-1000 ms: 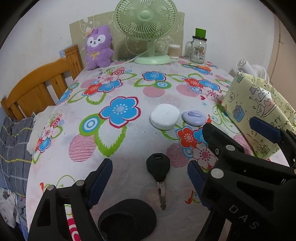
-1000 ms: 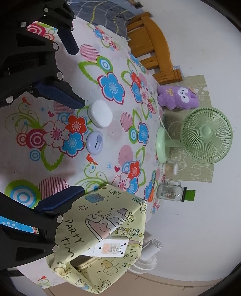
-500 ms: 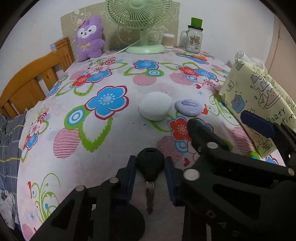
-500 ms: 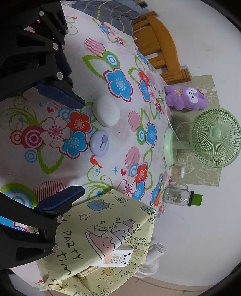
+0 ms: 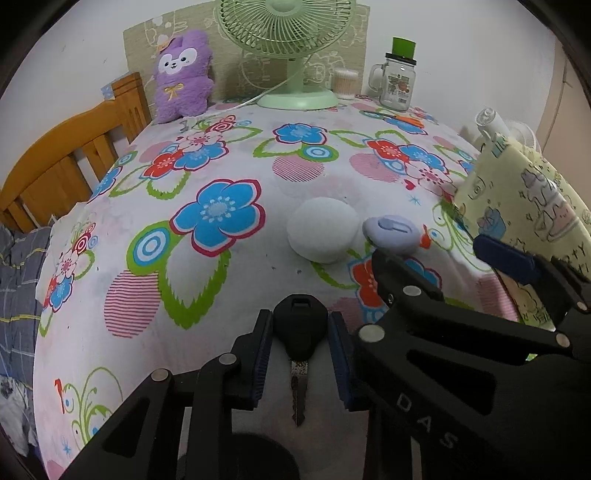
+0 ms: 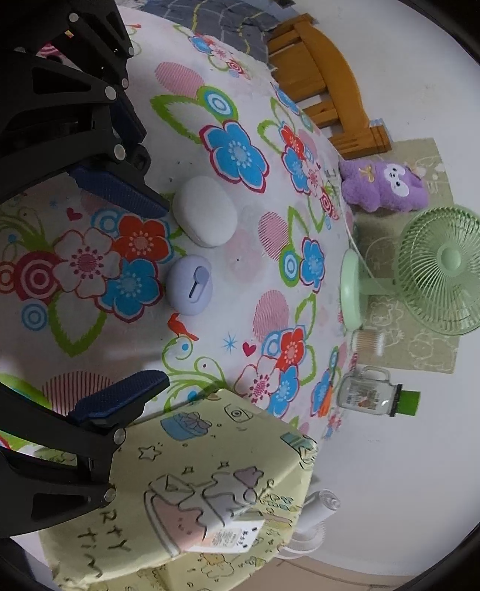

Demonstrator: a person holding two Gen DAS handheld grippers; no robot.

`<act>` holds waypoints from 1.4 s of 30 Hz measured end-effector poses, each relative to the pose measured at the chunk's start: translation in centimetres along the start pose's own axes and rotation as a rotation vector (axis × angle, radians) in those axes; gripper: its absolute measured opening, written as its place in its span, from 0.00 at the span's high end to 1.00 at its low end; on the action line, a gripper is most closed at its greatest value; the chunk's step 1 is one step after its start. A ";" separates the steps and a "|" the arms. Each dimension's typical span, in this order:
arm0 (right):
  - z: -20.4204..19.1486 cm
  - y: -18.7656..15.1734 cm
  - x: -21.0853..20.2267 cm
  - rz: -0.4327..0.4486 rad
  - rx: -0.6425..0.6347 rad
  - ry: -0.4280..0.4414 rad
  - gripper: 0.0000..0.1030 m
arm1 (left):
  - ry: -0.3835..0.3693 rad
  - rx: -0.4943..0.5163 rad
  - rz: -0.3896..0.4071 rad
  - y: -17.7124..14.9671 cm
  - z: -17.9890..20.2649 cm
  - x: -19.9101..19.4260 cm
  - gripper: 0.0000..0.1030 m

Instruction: Organize rigid objects

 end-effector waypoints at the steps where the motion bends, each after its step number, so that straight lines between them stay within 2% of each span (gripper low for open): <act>1: 0.0 0.1 0.2 -0.005 0.003 0.001 0.18 | 0.000 -0.003 0.000 0.1 -0.1 0.1 0.71; 6: 0.1 0.8 1.4 -0.033 0.003 -0.020 0.19 | 0.010 -0.004 0.001 0.9 -0.4 0.6 0.71; 14: 0.1 1.7 3.3 -0.076 0.012 -0.010 0.28 | 0.021 -0.001 0.000 2.0 -0.8 1.4 0.71; 16: 0.0 1.9 3.5 -0.080 0.010 0.000 0.36 | 0.024 0.001 0.001 2.2 -0.8 1.6 0.71; 21: -0.2 2.2 4.4 -0.096 0.018 0.031 0.43 | 0.035 0.008 0.004 2.8 -0.9 2.0 0.71; 22: -0.2 2.3 4.5 -0.092 0.014 0.033 0.47 | 0.037 0.010 0.005 2.9 -0.9 2.0 0.71; 23: -0.3 2.3 4.5 -0.090 0.008 0.033 0.56 | 0.039 0.011 0.005 2.9 -0.9 2.0 0.71; 32: -0.1 2.5 4.4 -0.094 0.001 0.028 0.56 | 0.041 0.022 0.004 2.8 -0.5 2.0 0.71; 42: 0.7 1.7 1.9 -0.065 0.008 0.021 0.56 | 0.031 0.033 0.035 2.0 0.6 0.1 0.71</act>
Point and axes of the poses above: each gripper's, at about its wrist camera, not at the fingertips, and x roughly the way its jaws point, z to its right, y to its top, the point moved 3 cm from there along x, roughly the way its jaws point, and after that the axes turned 8 degrees about -y, right-handed, at the moved point
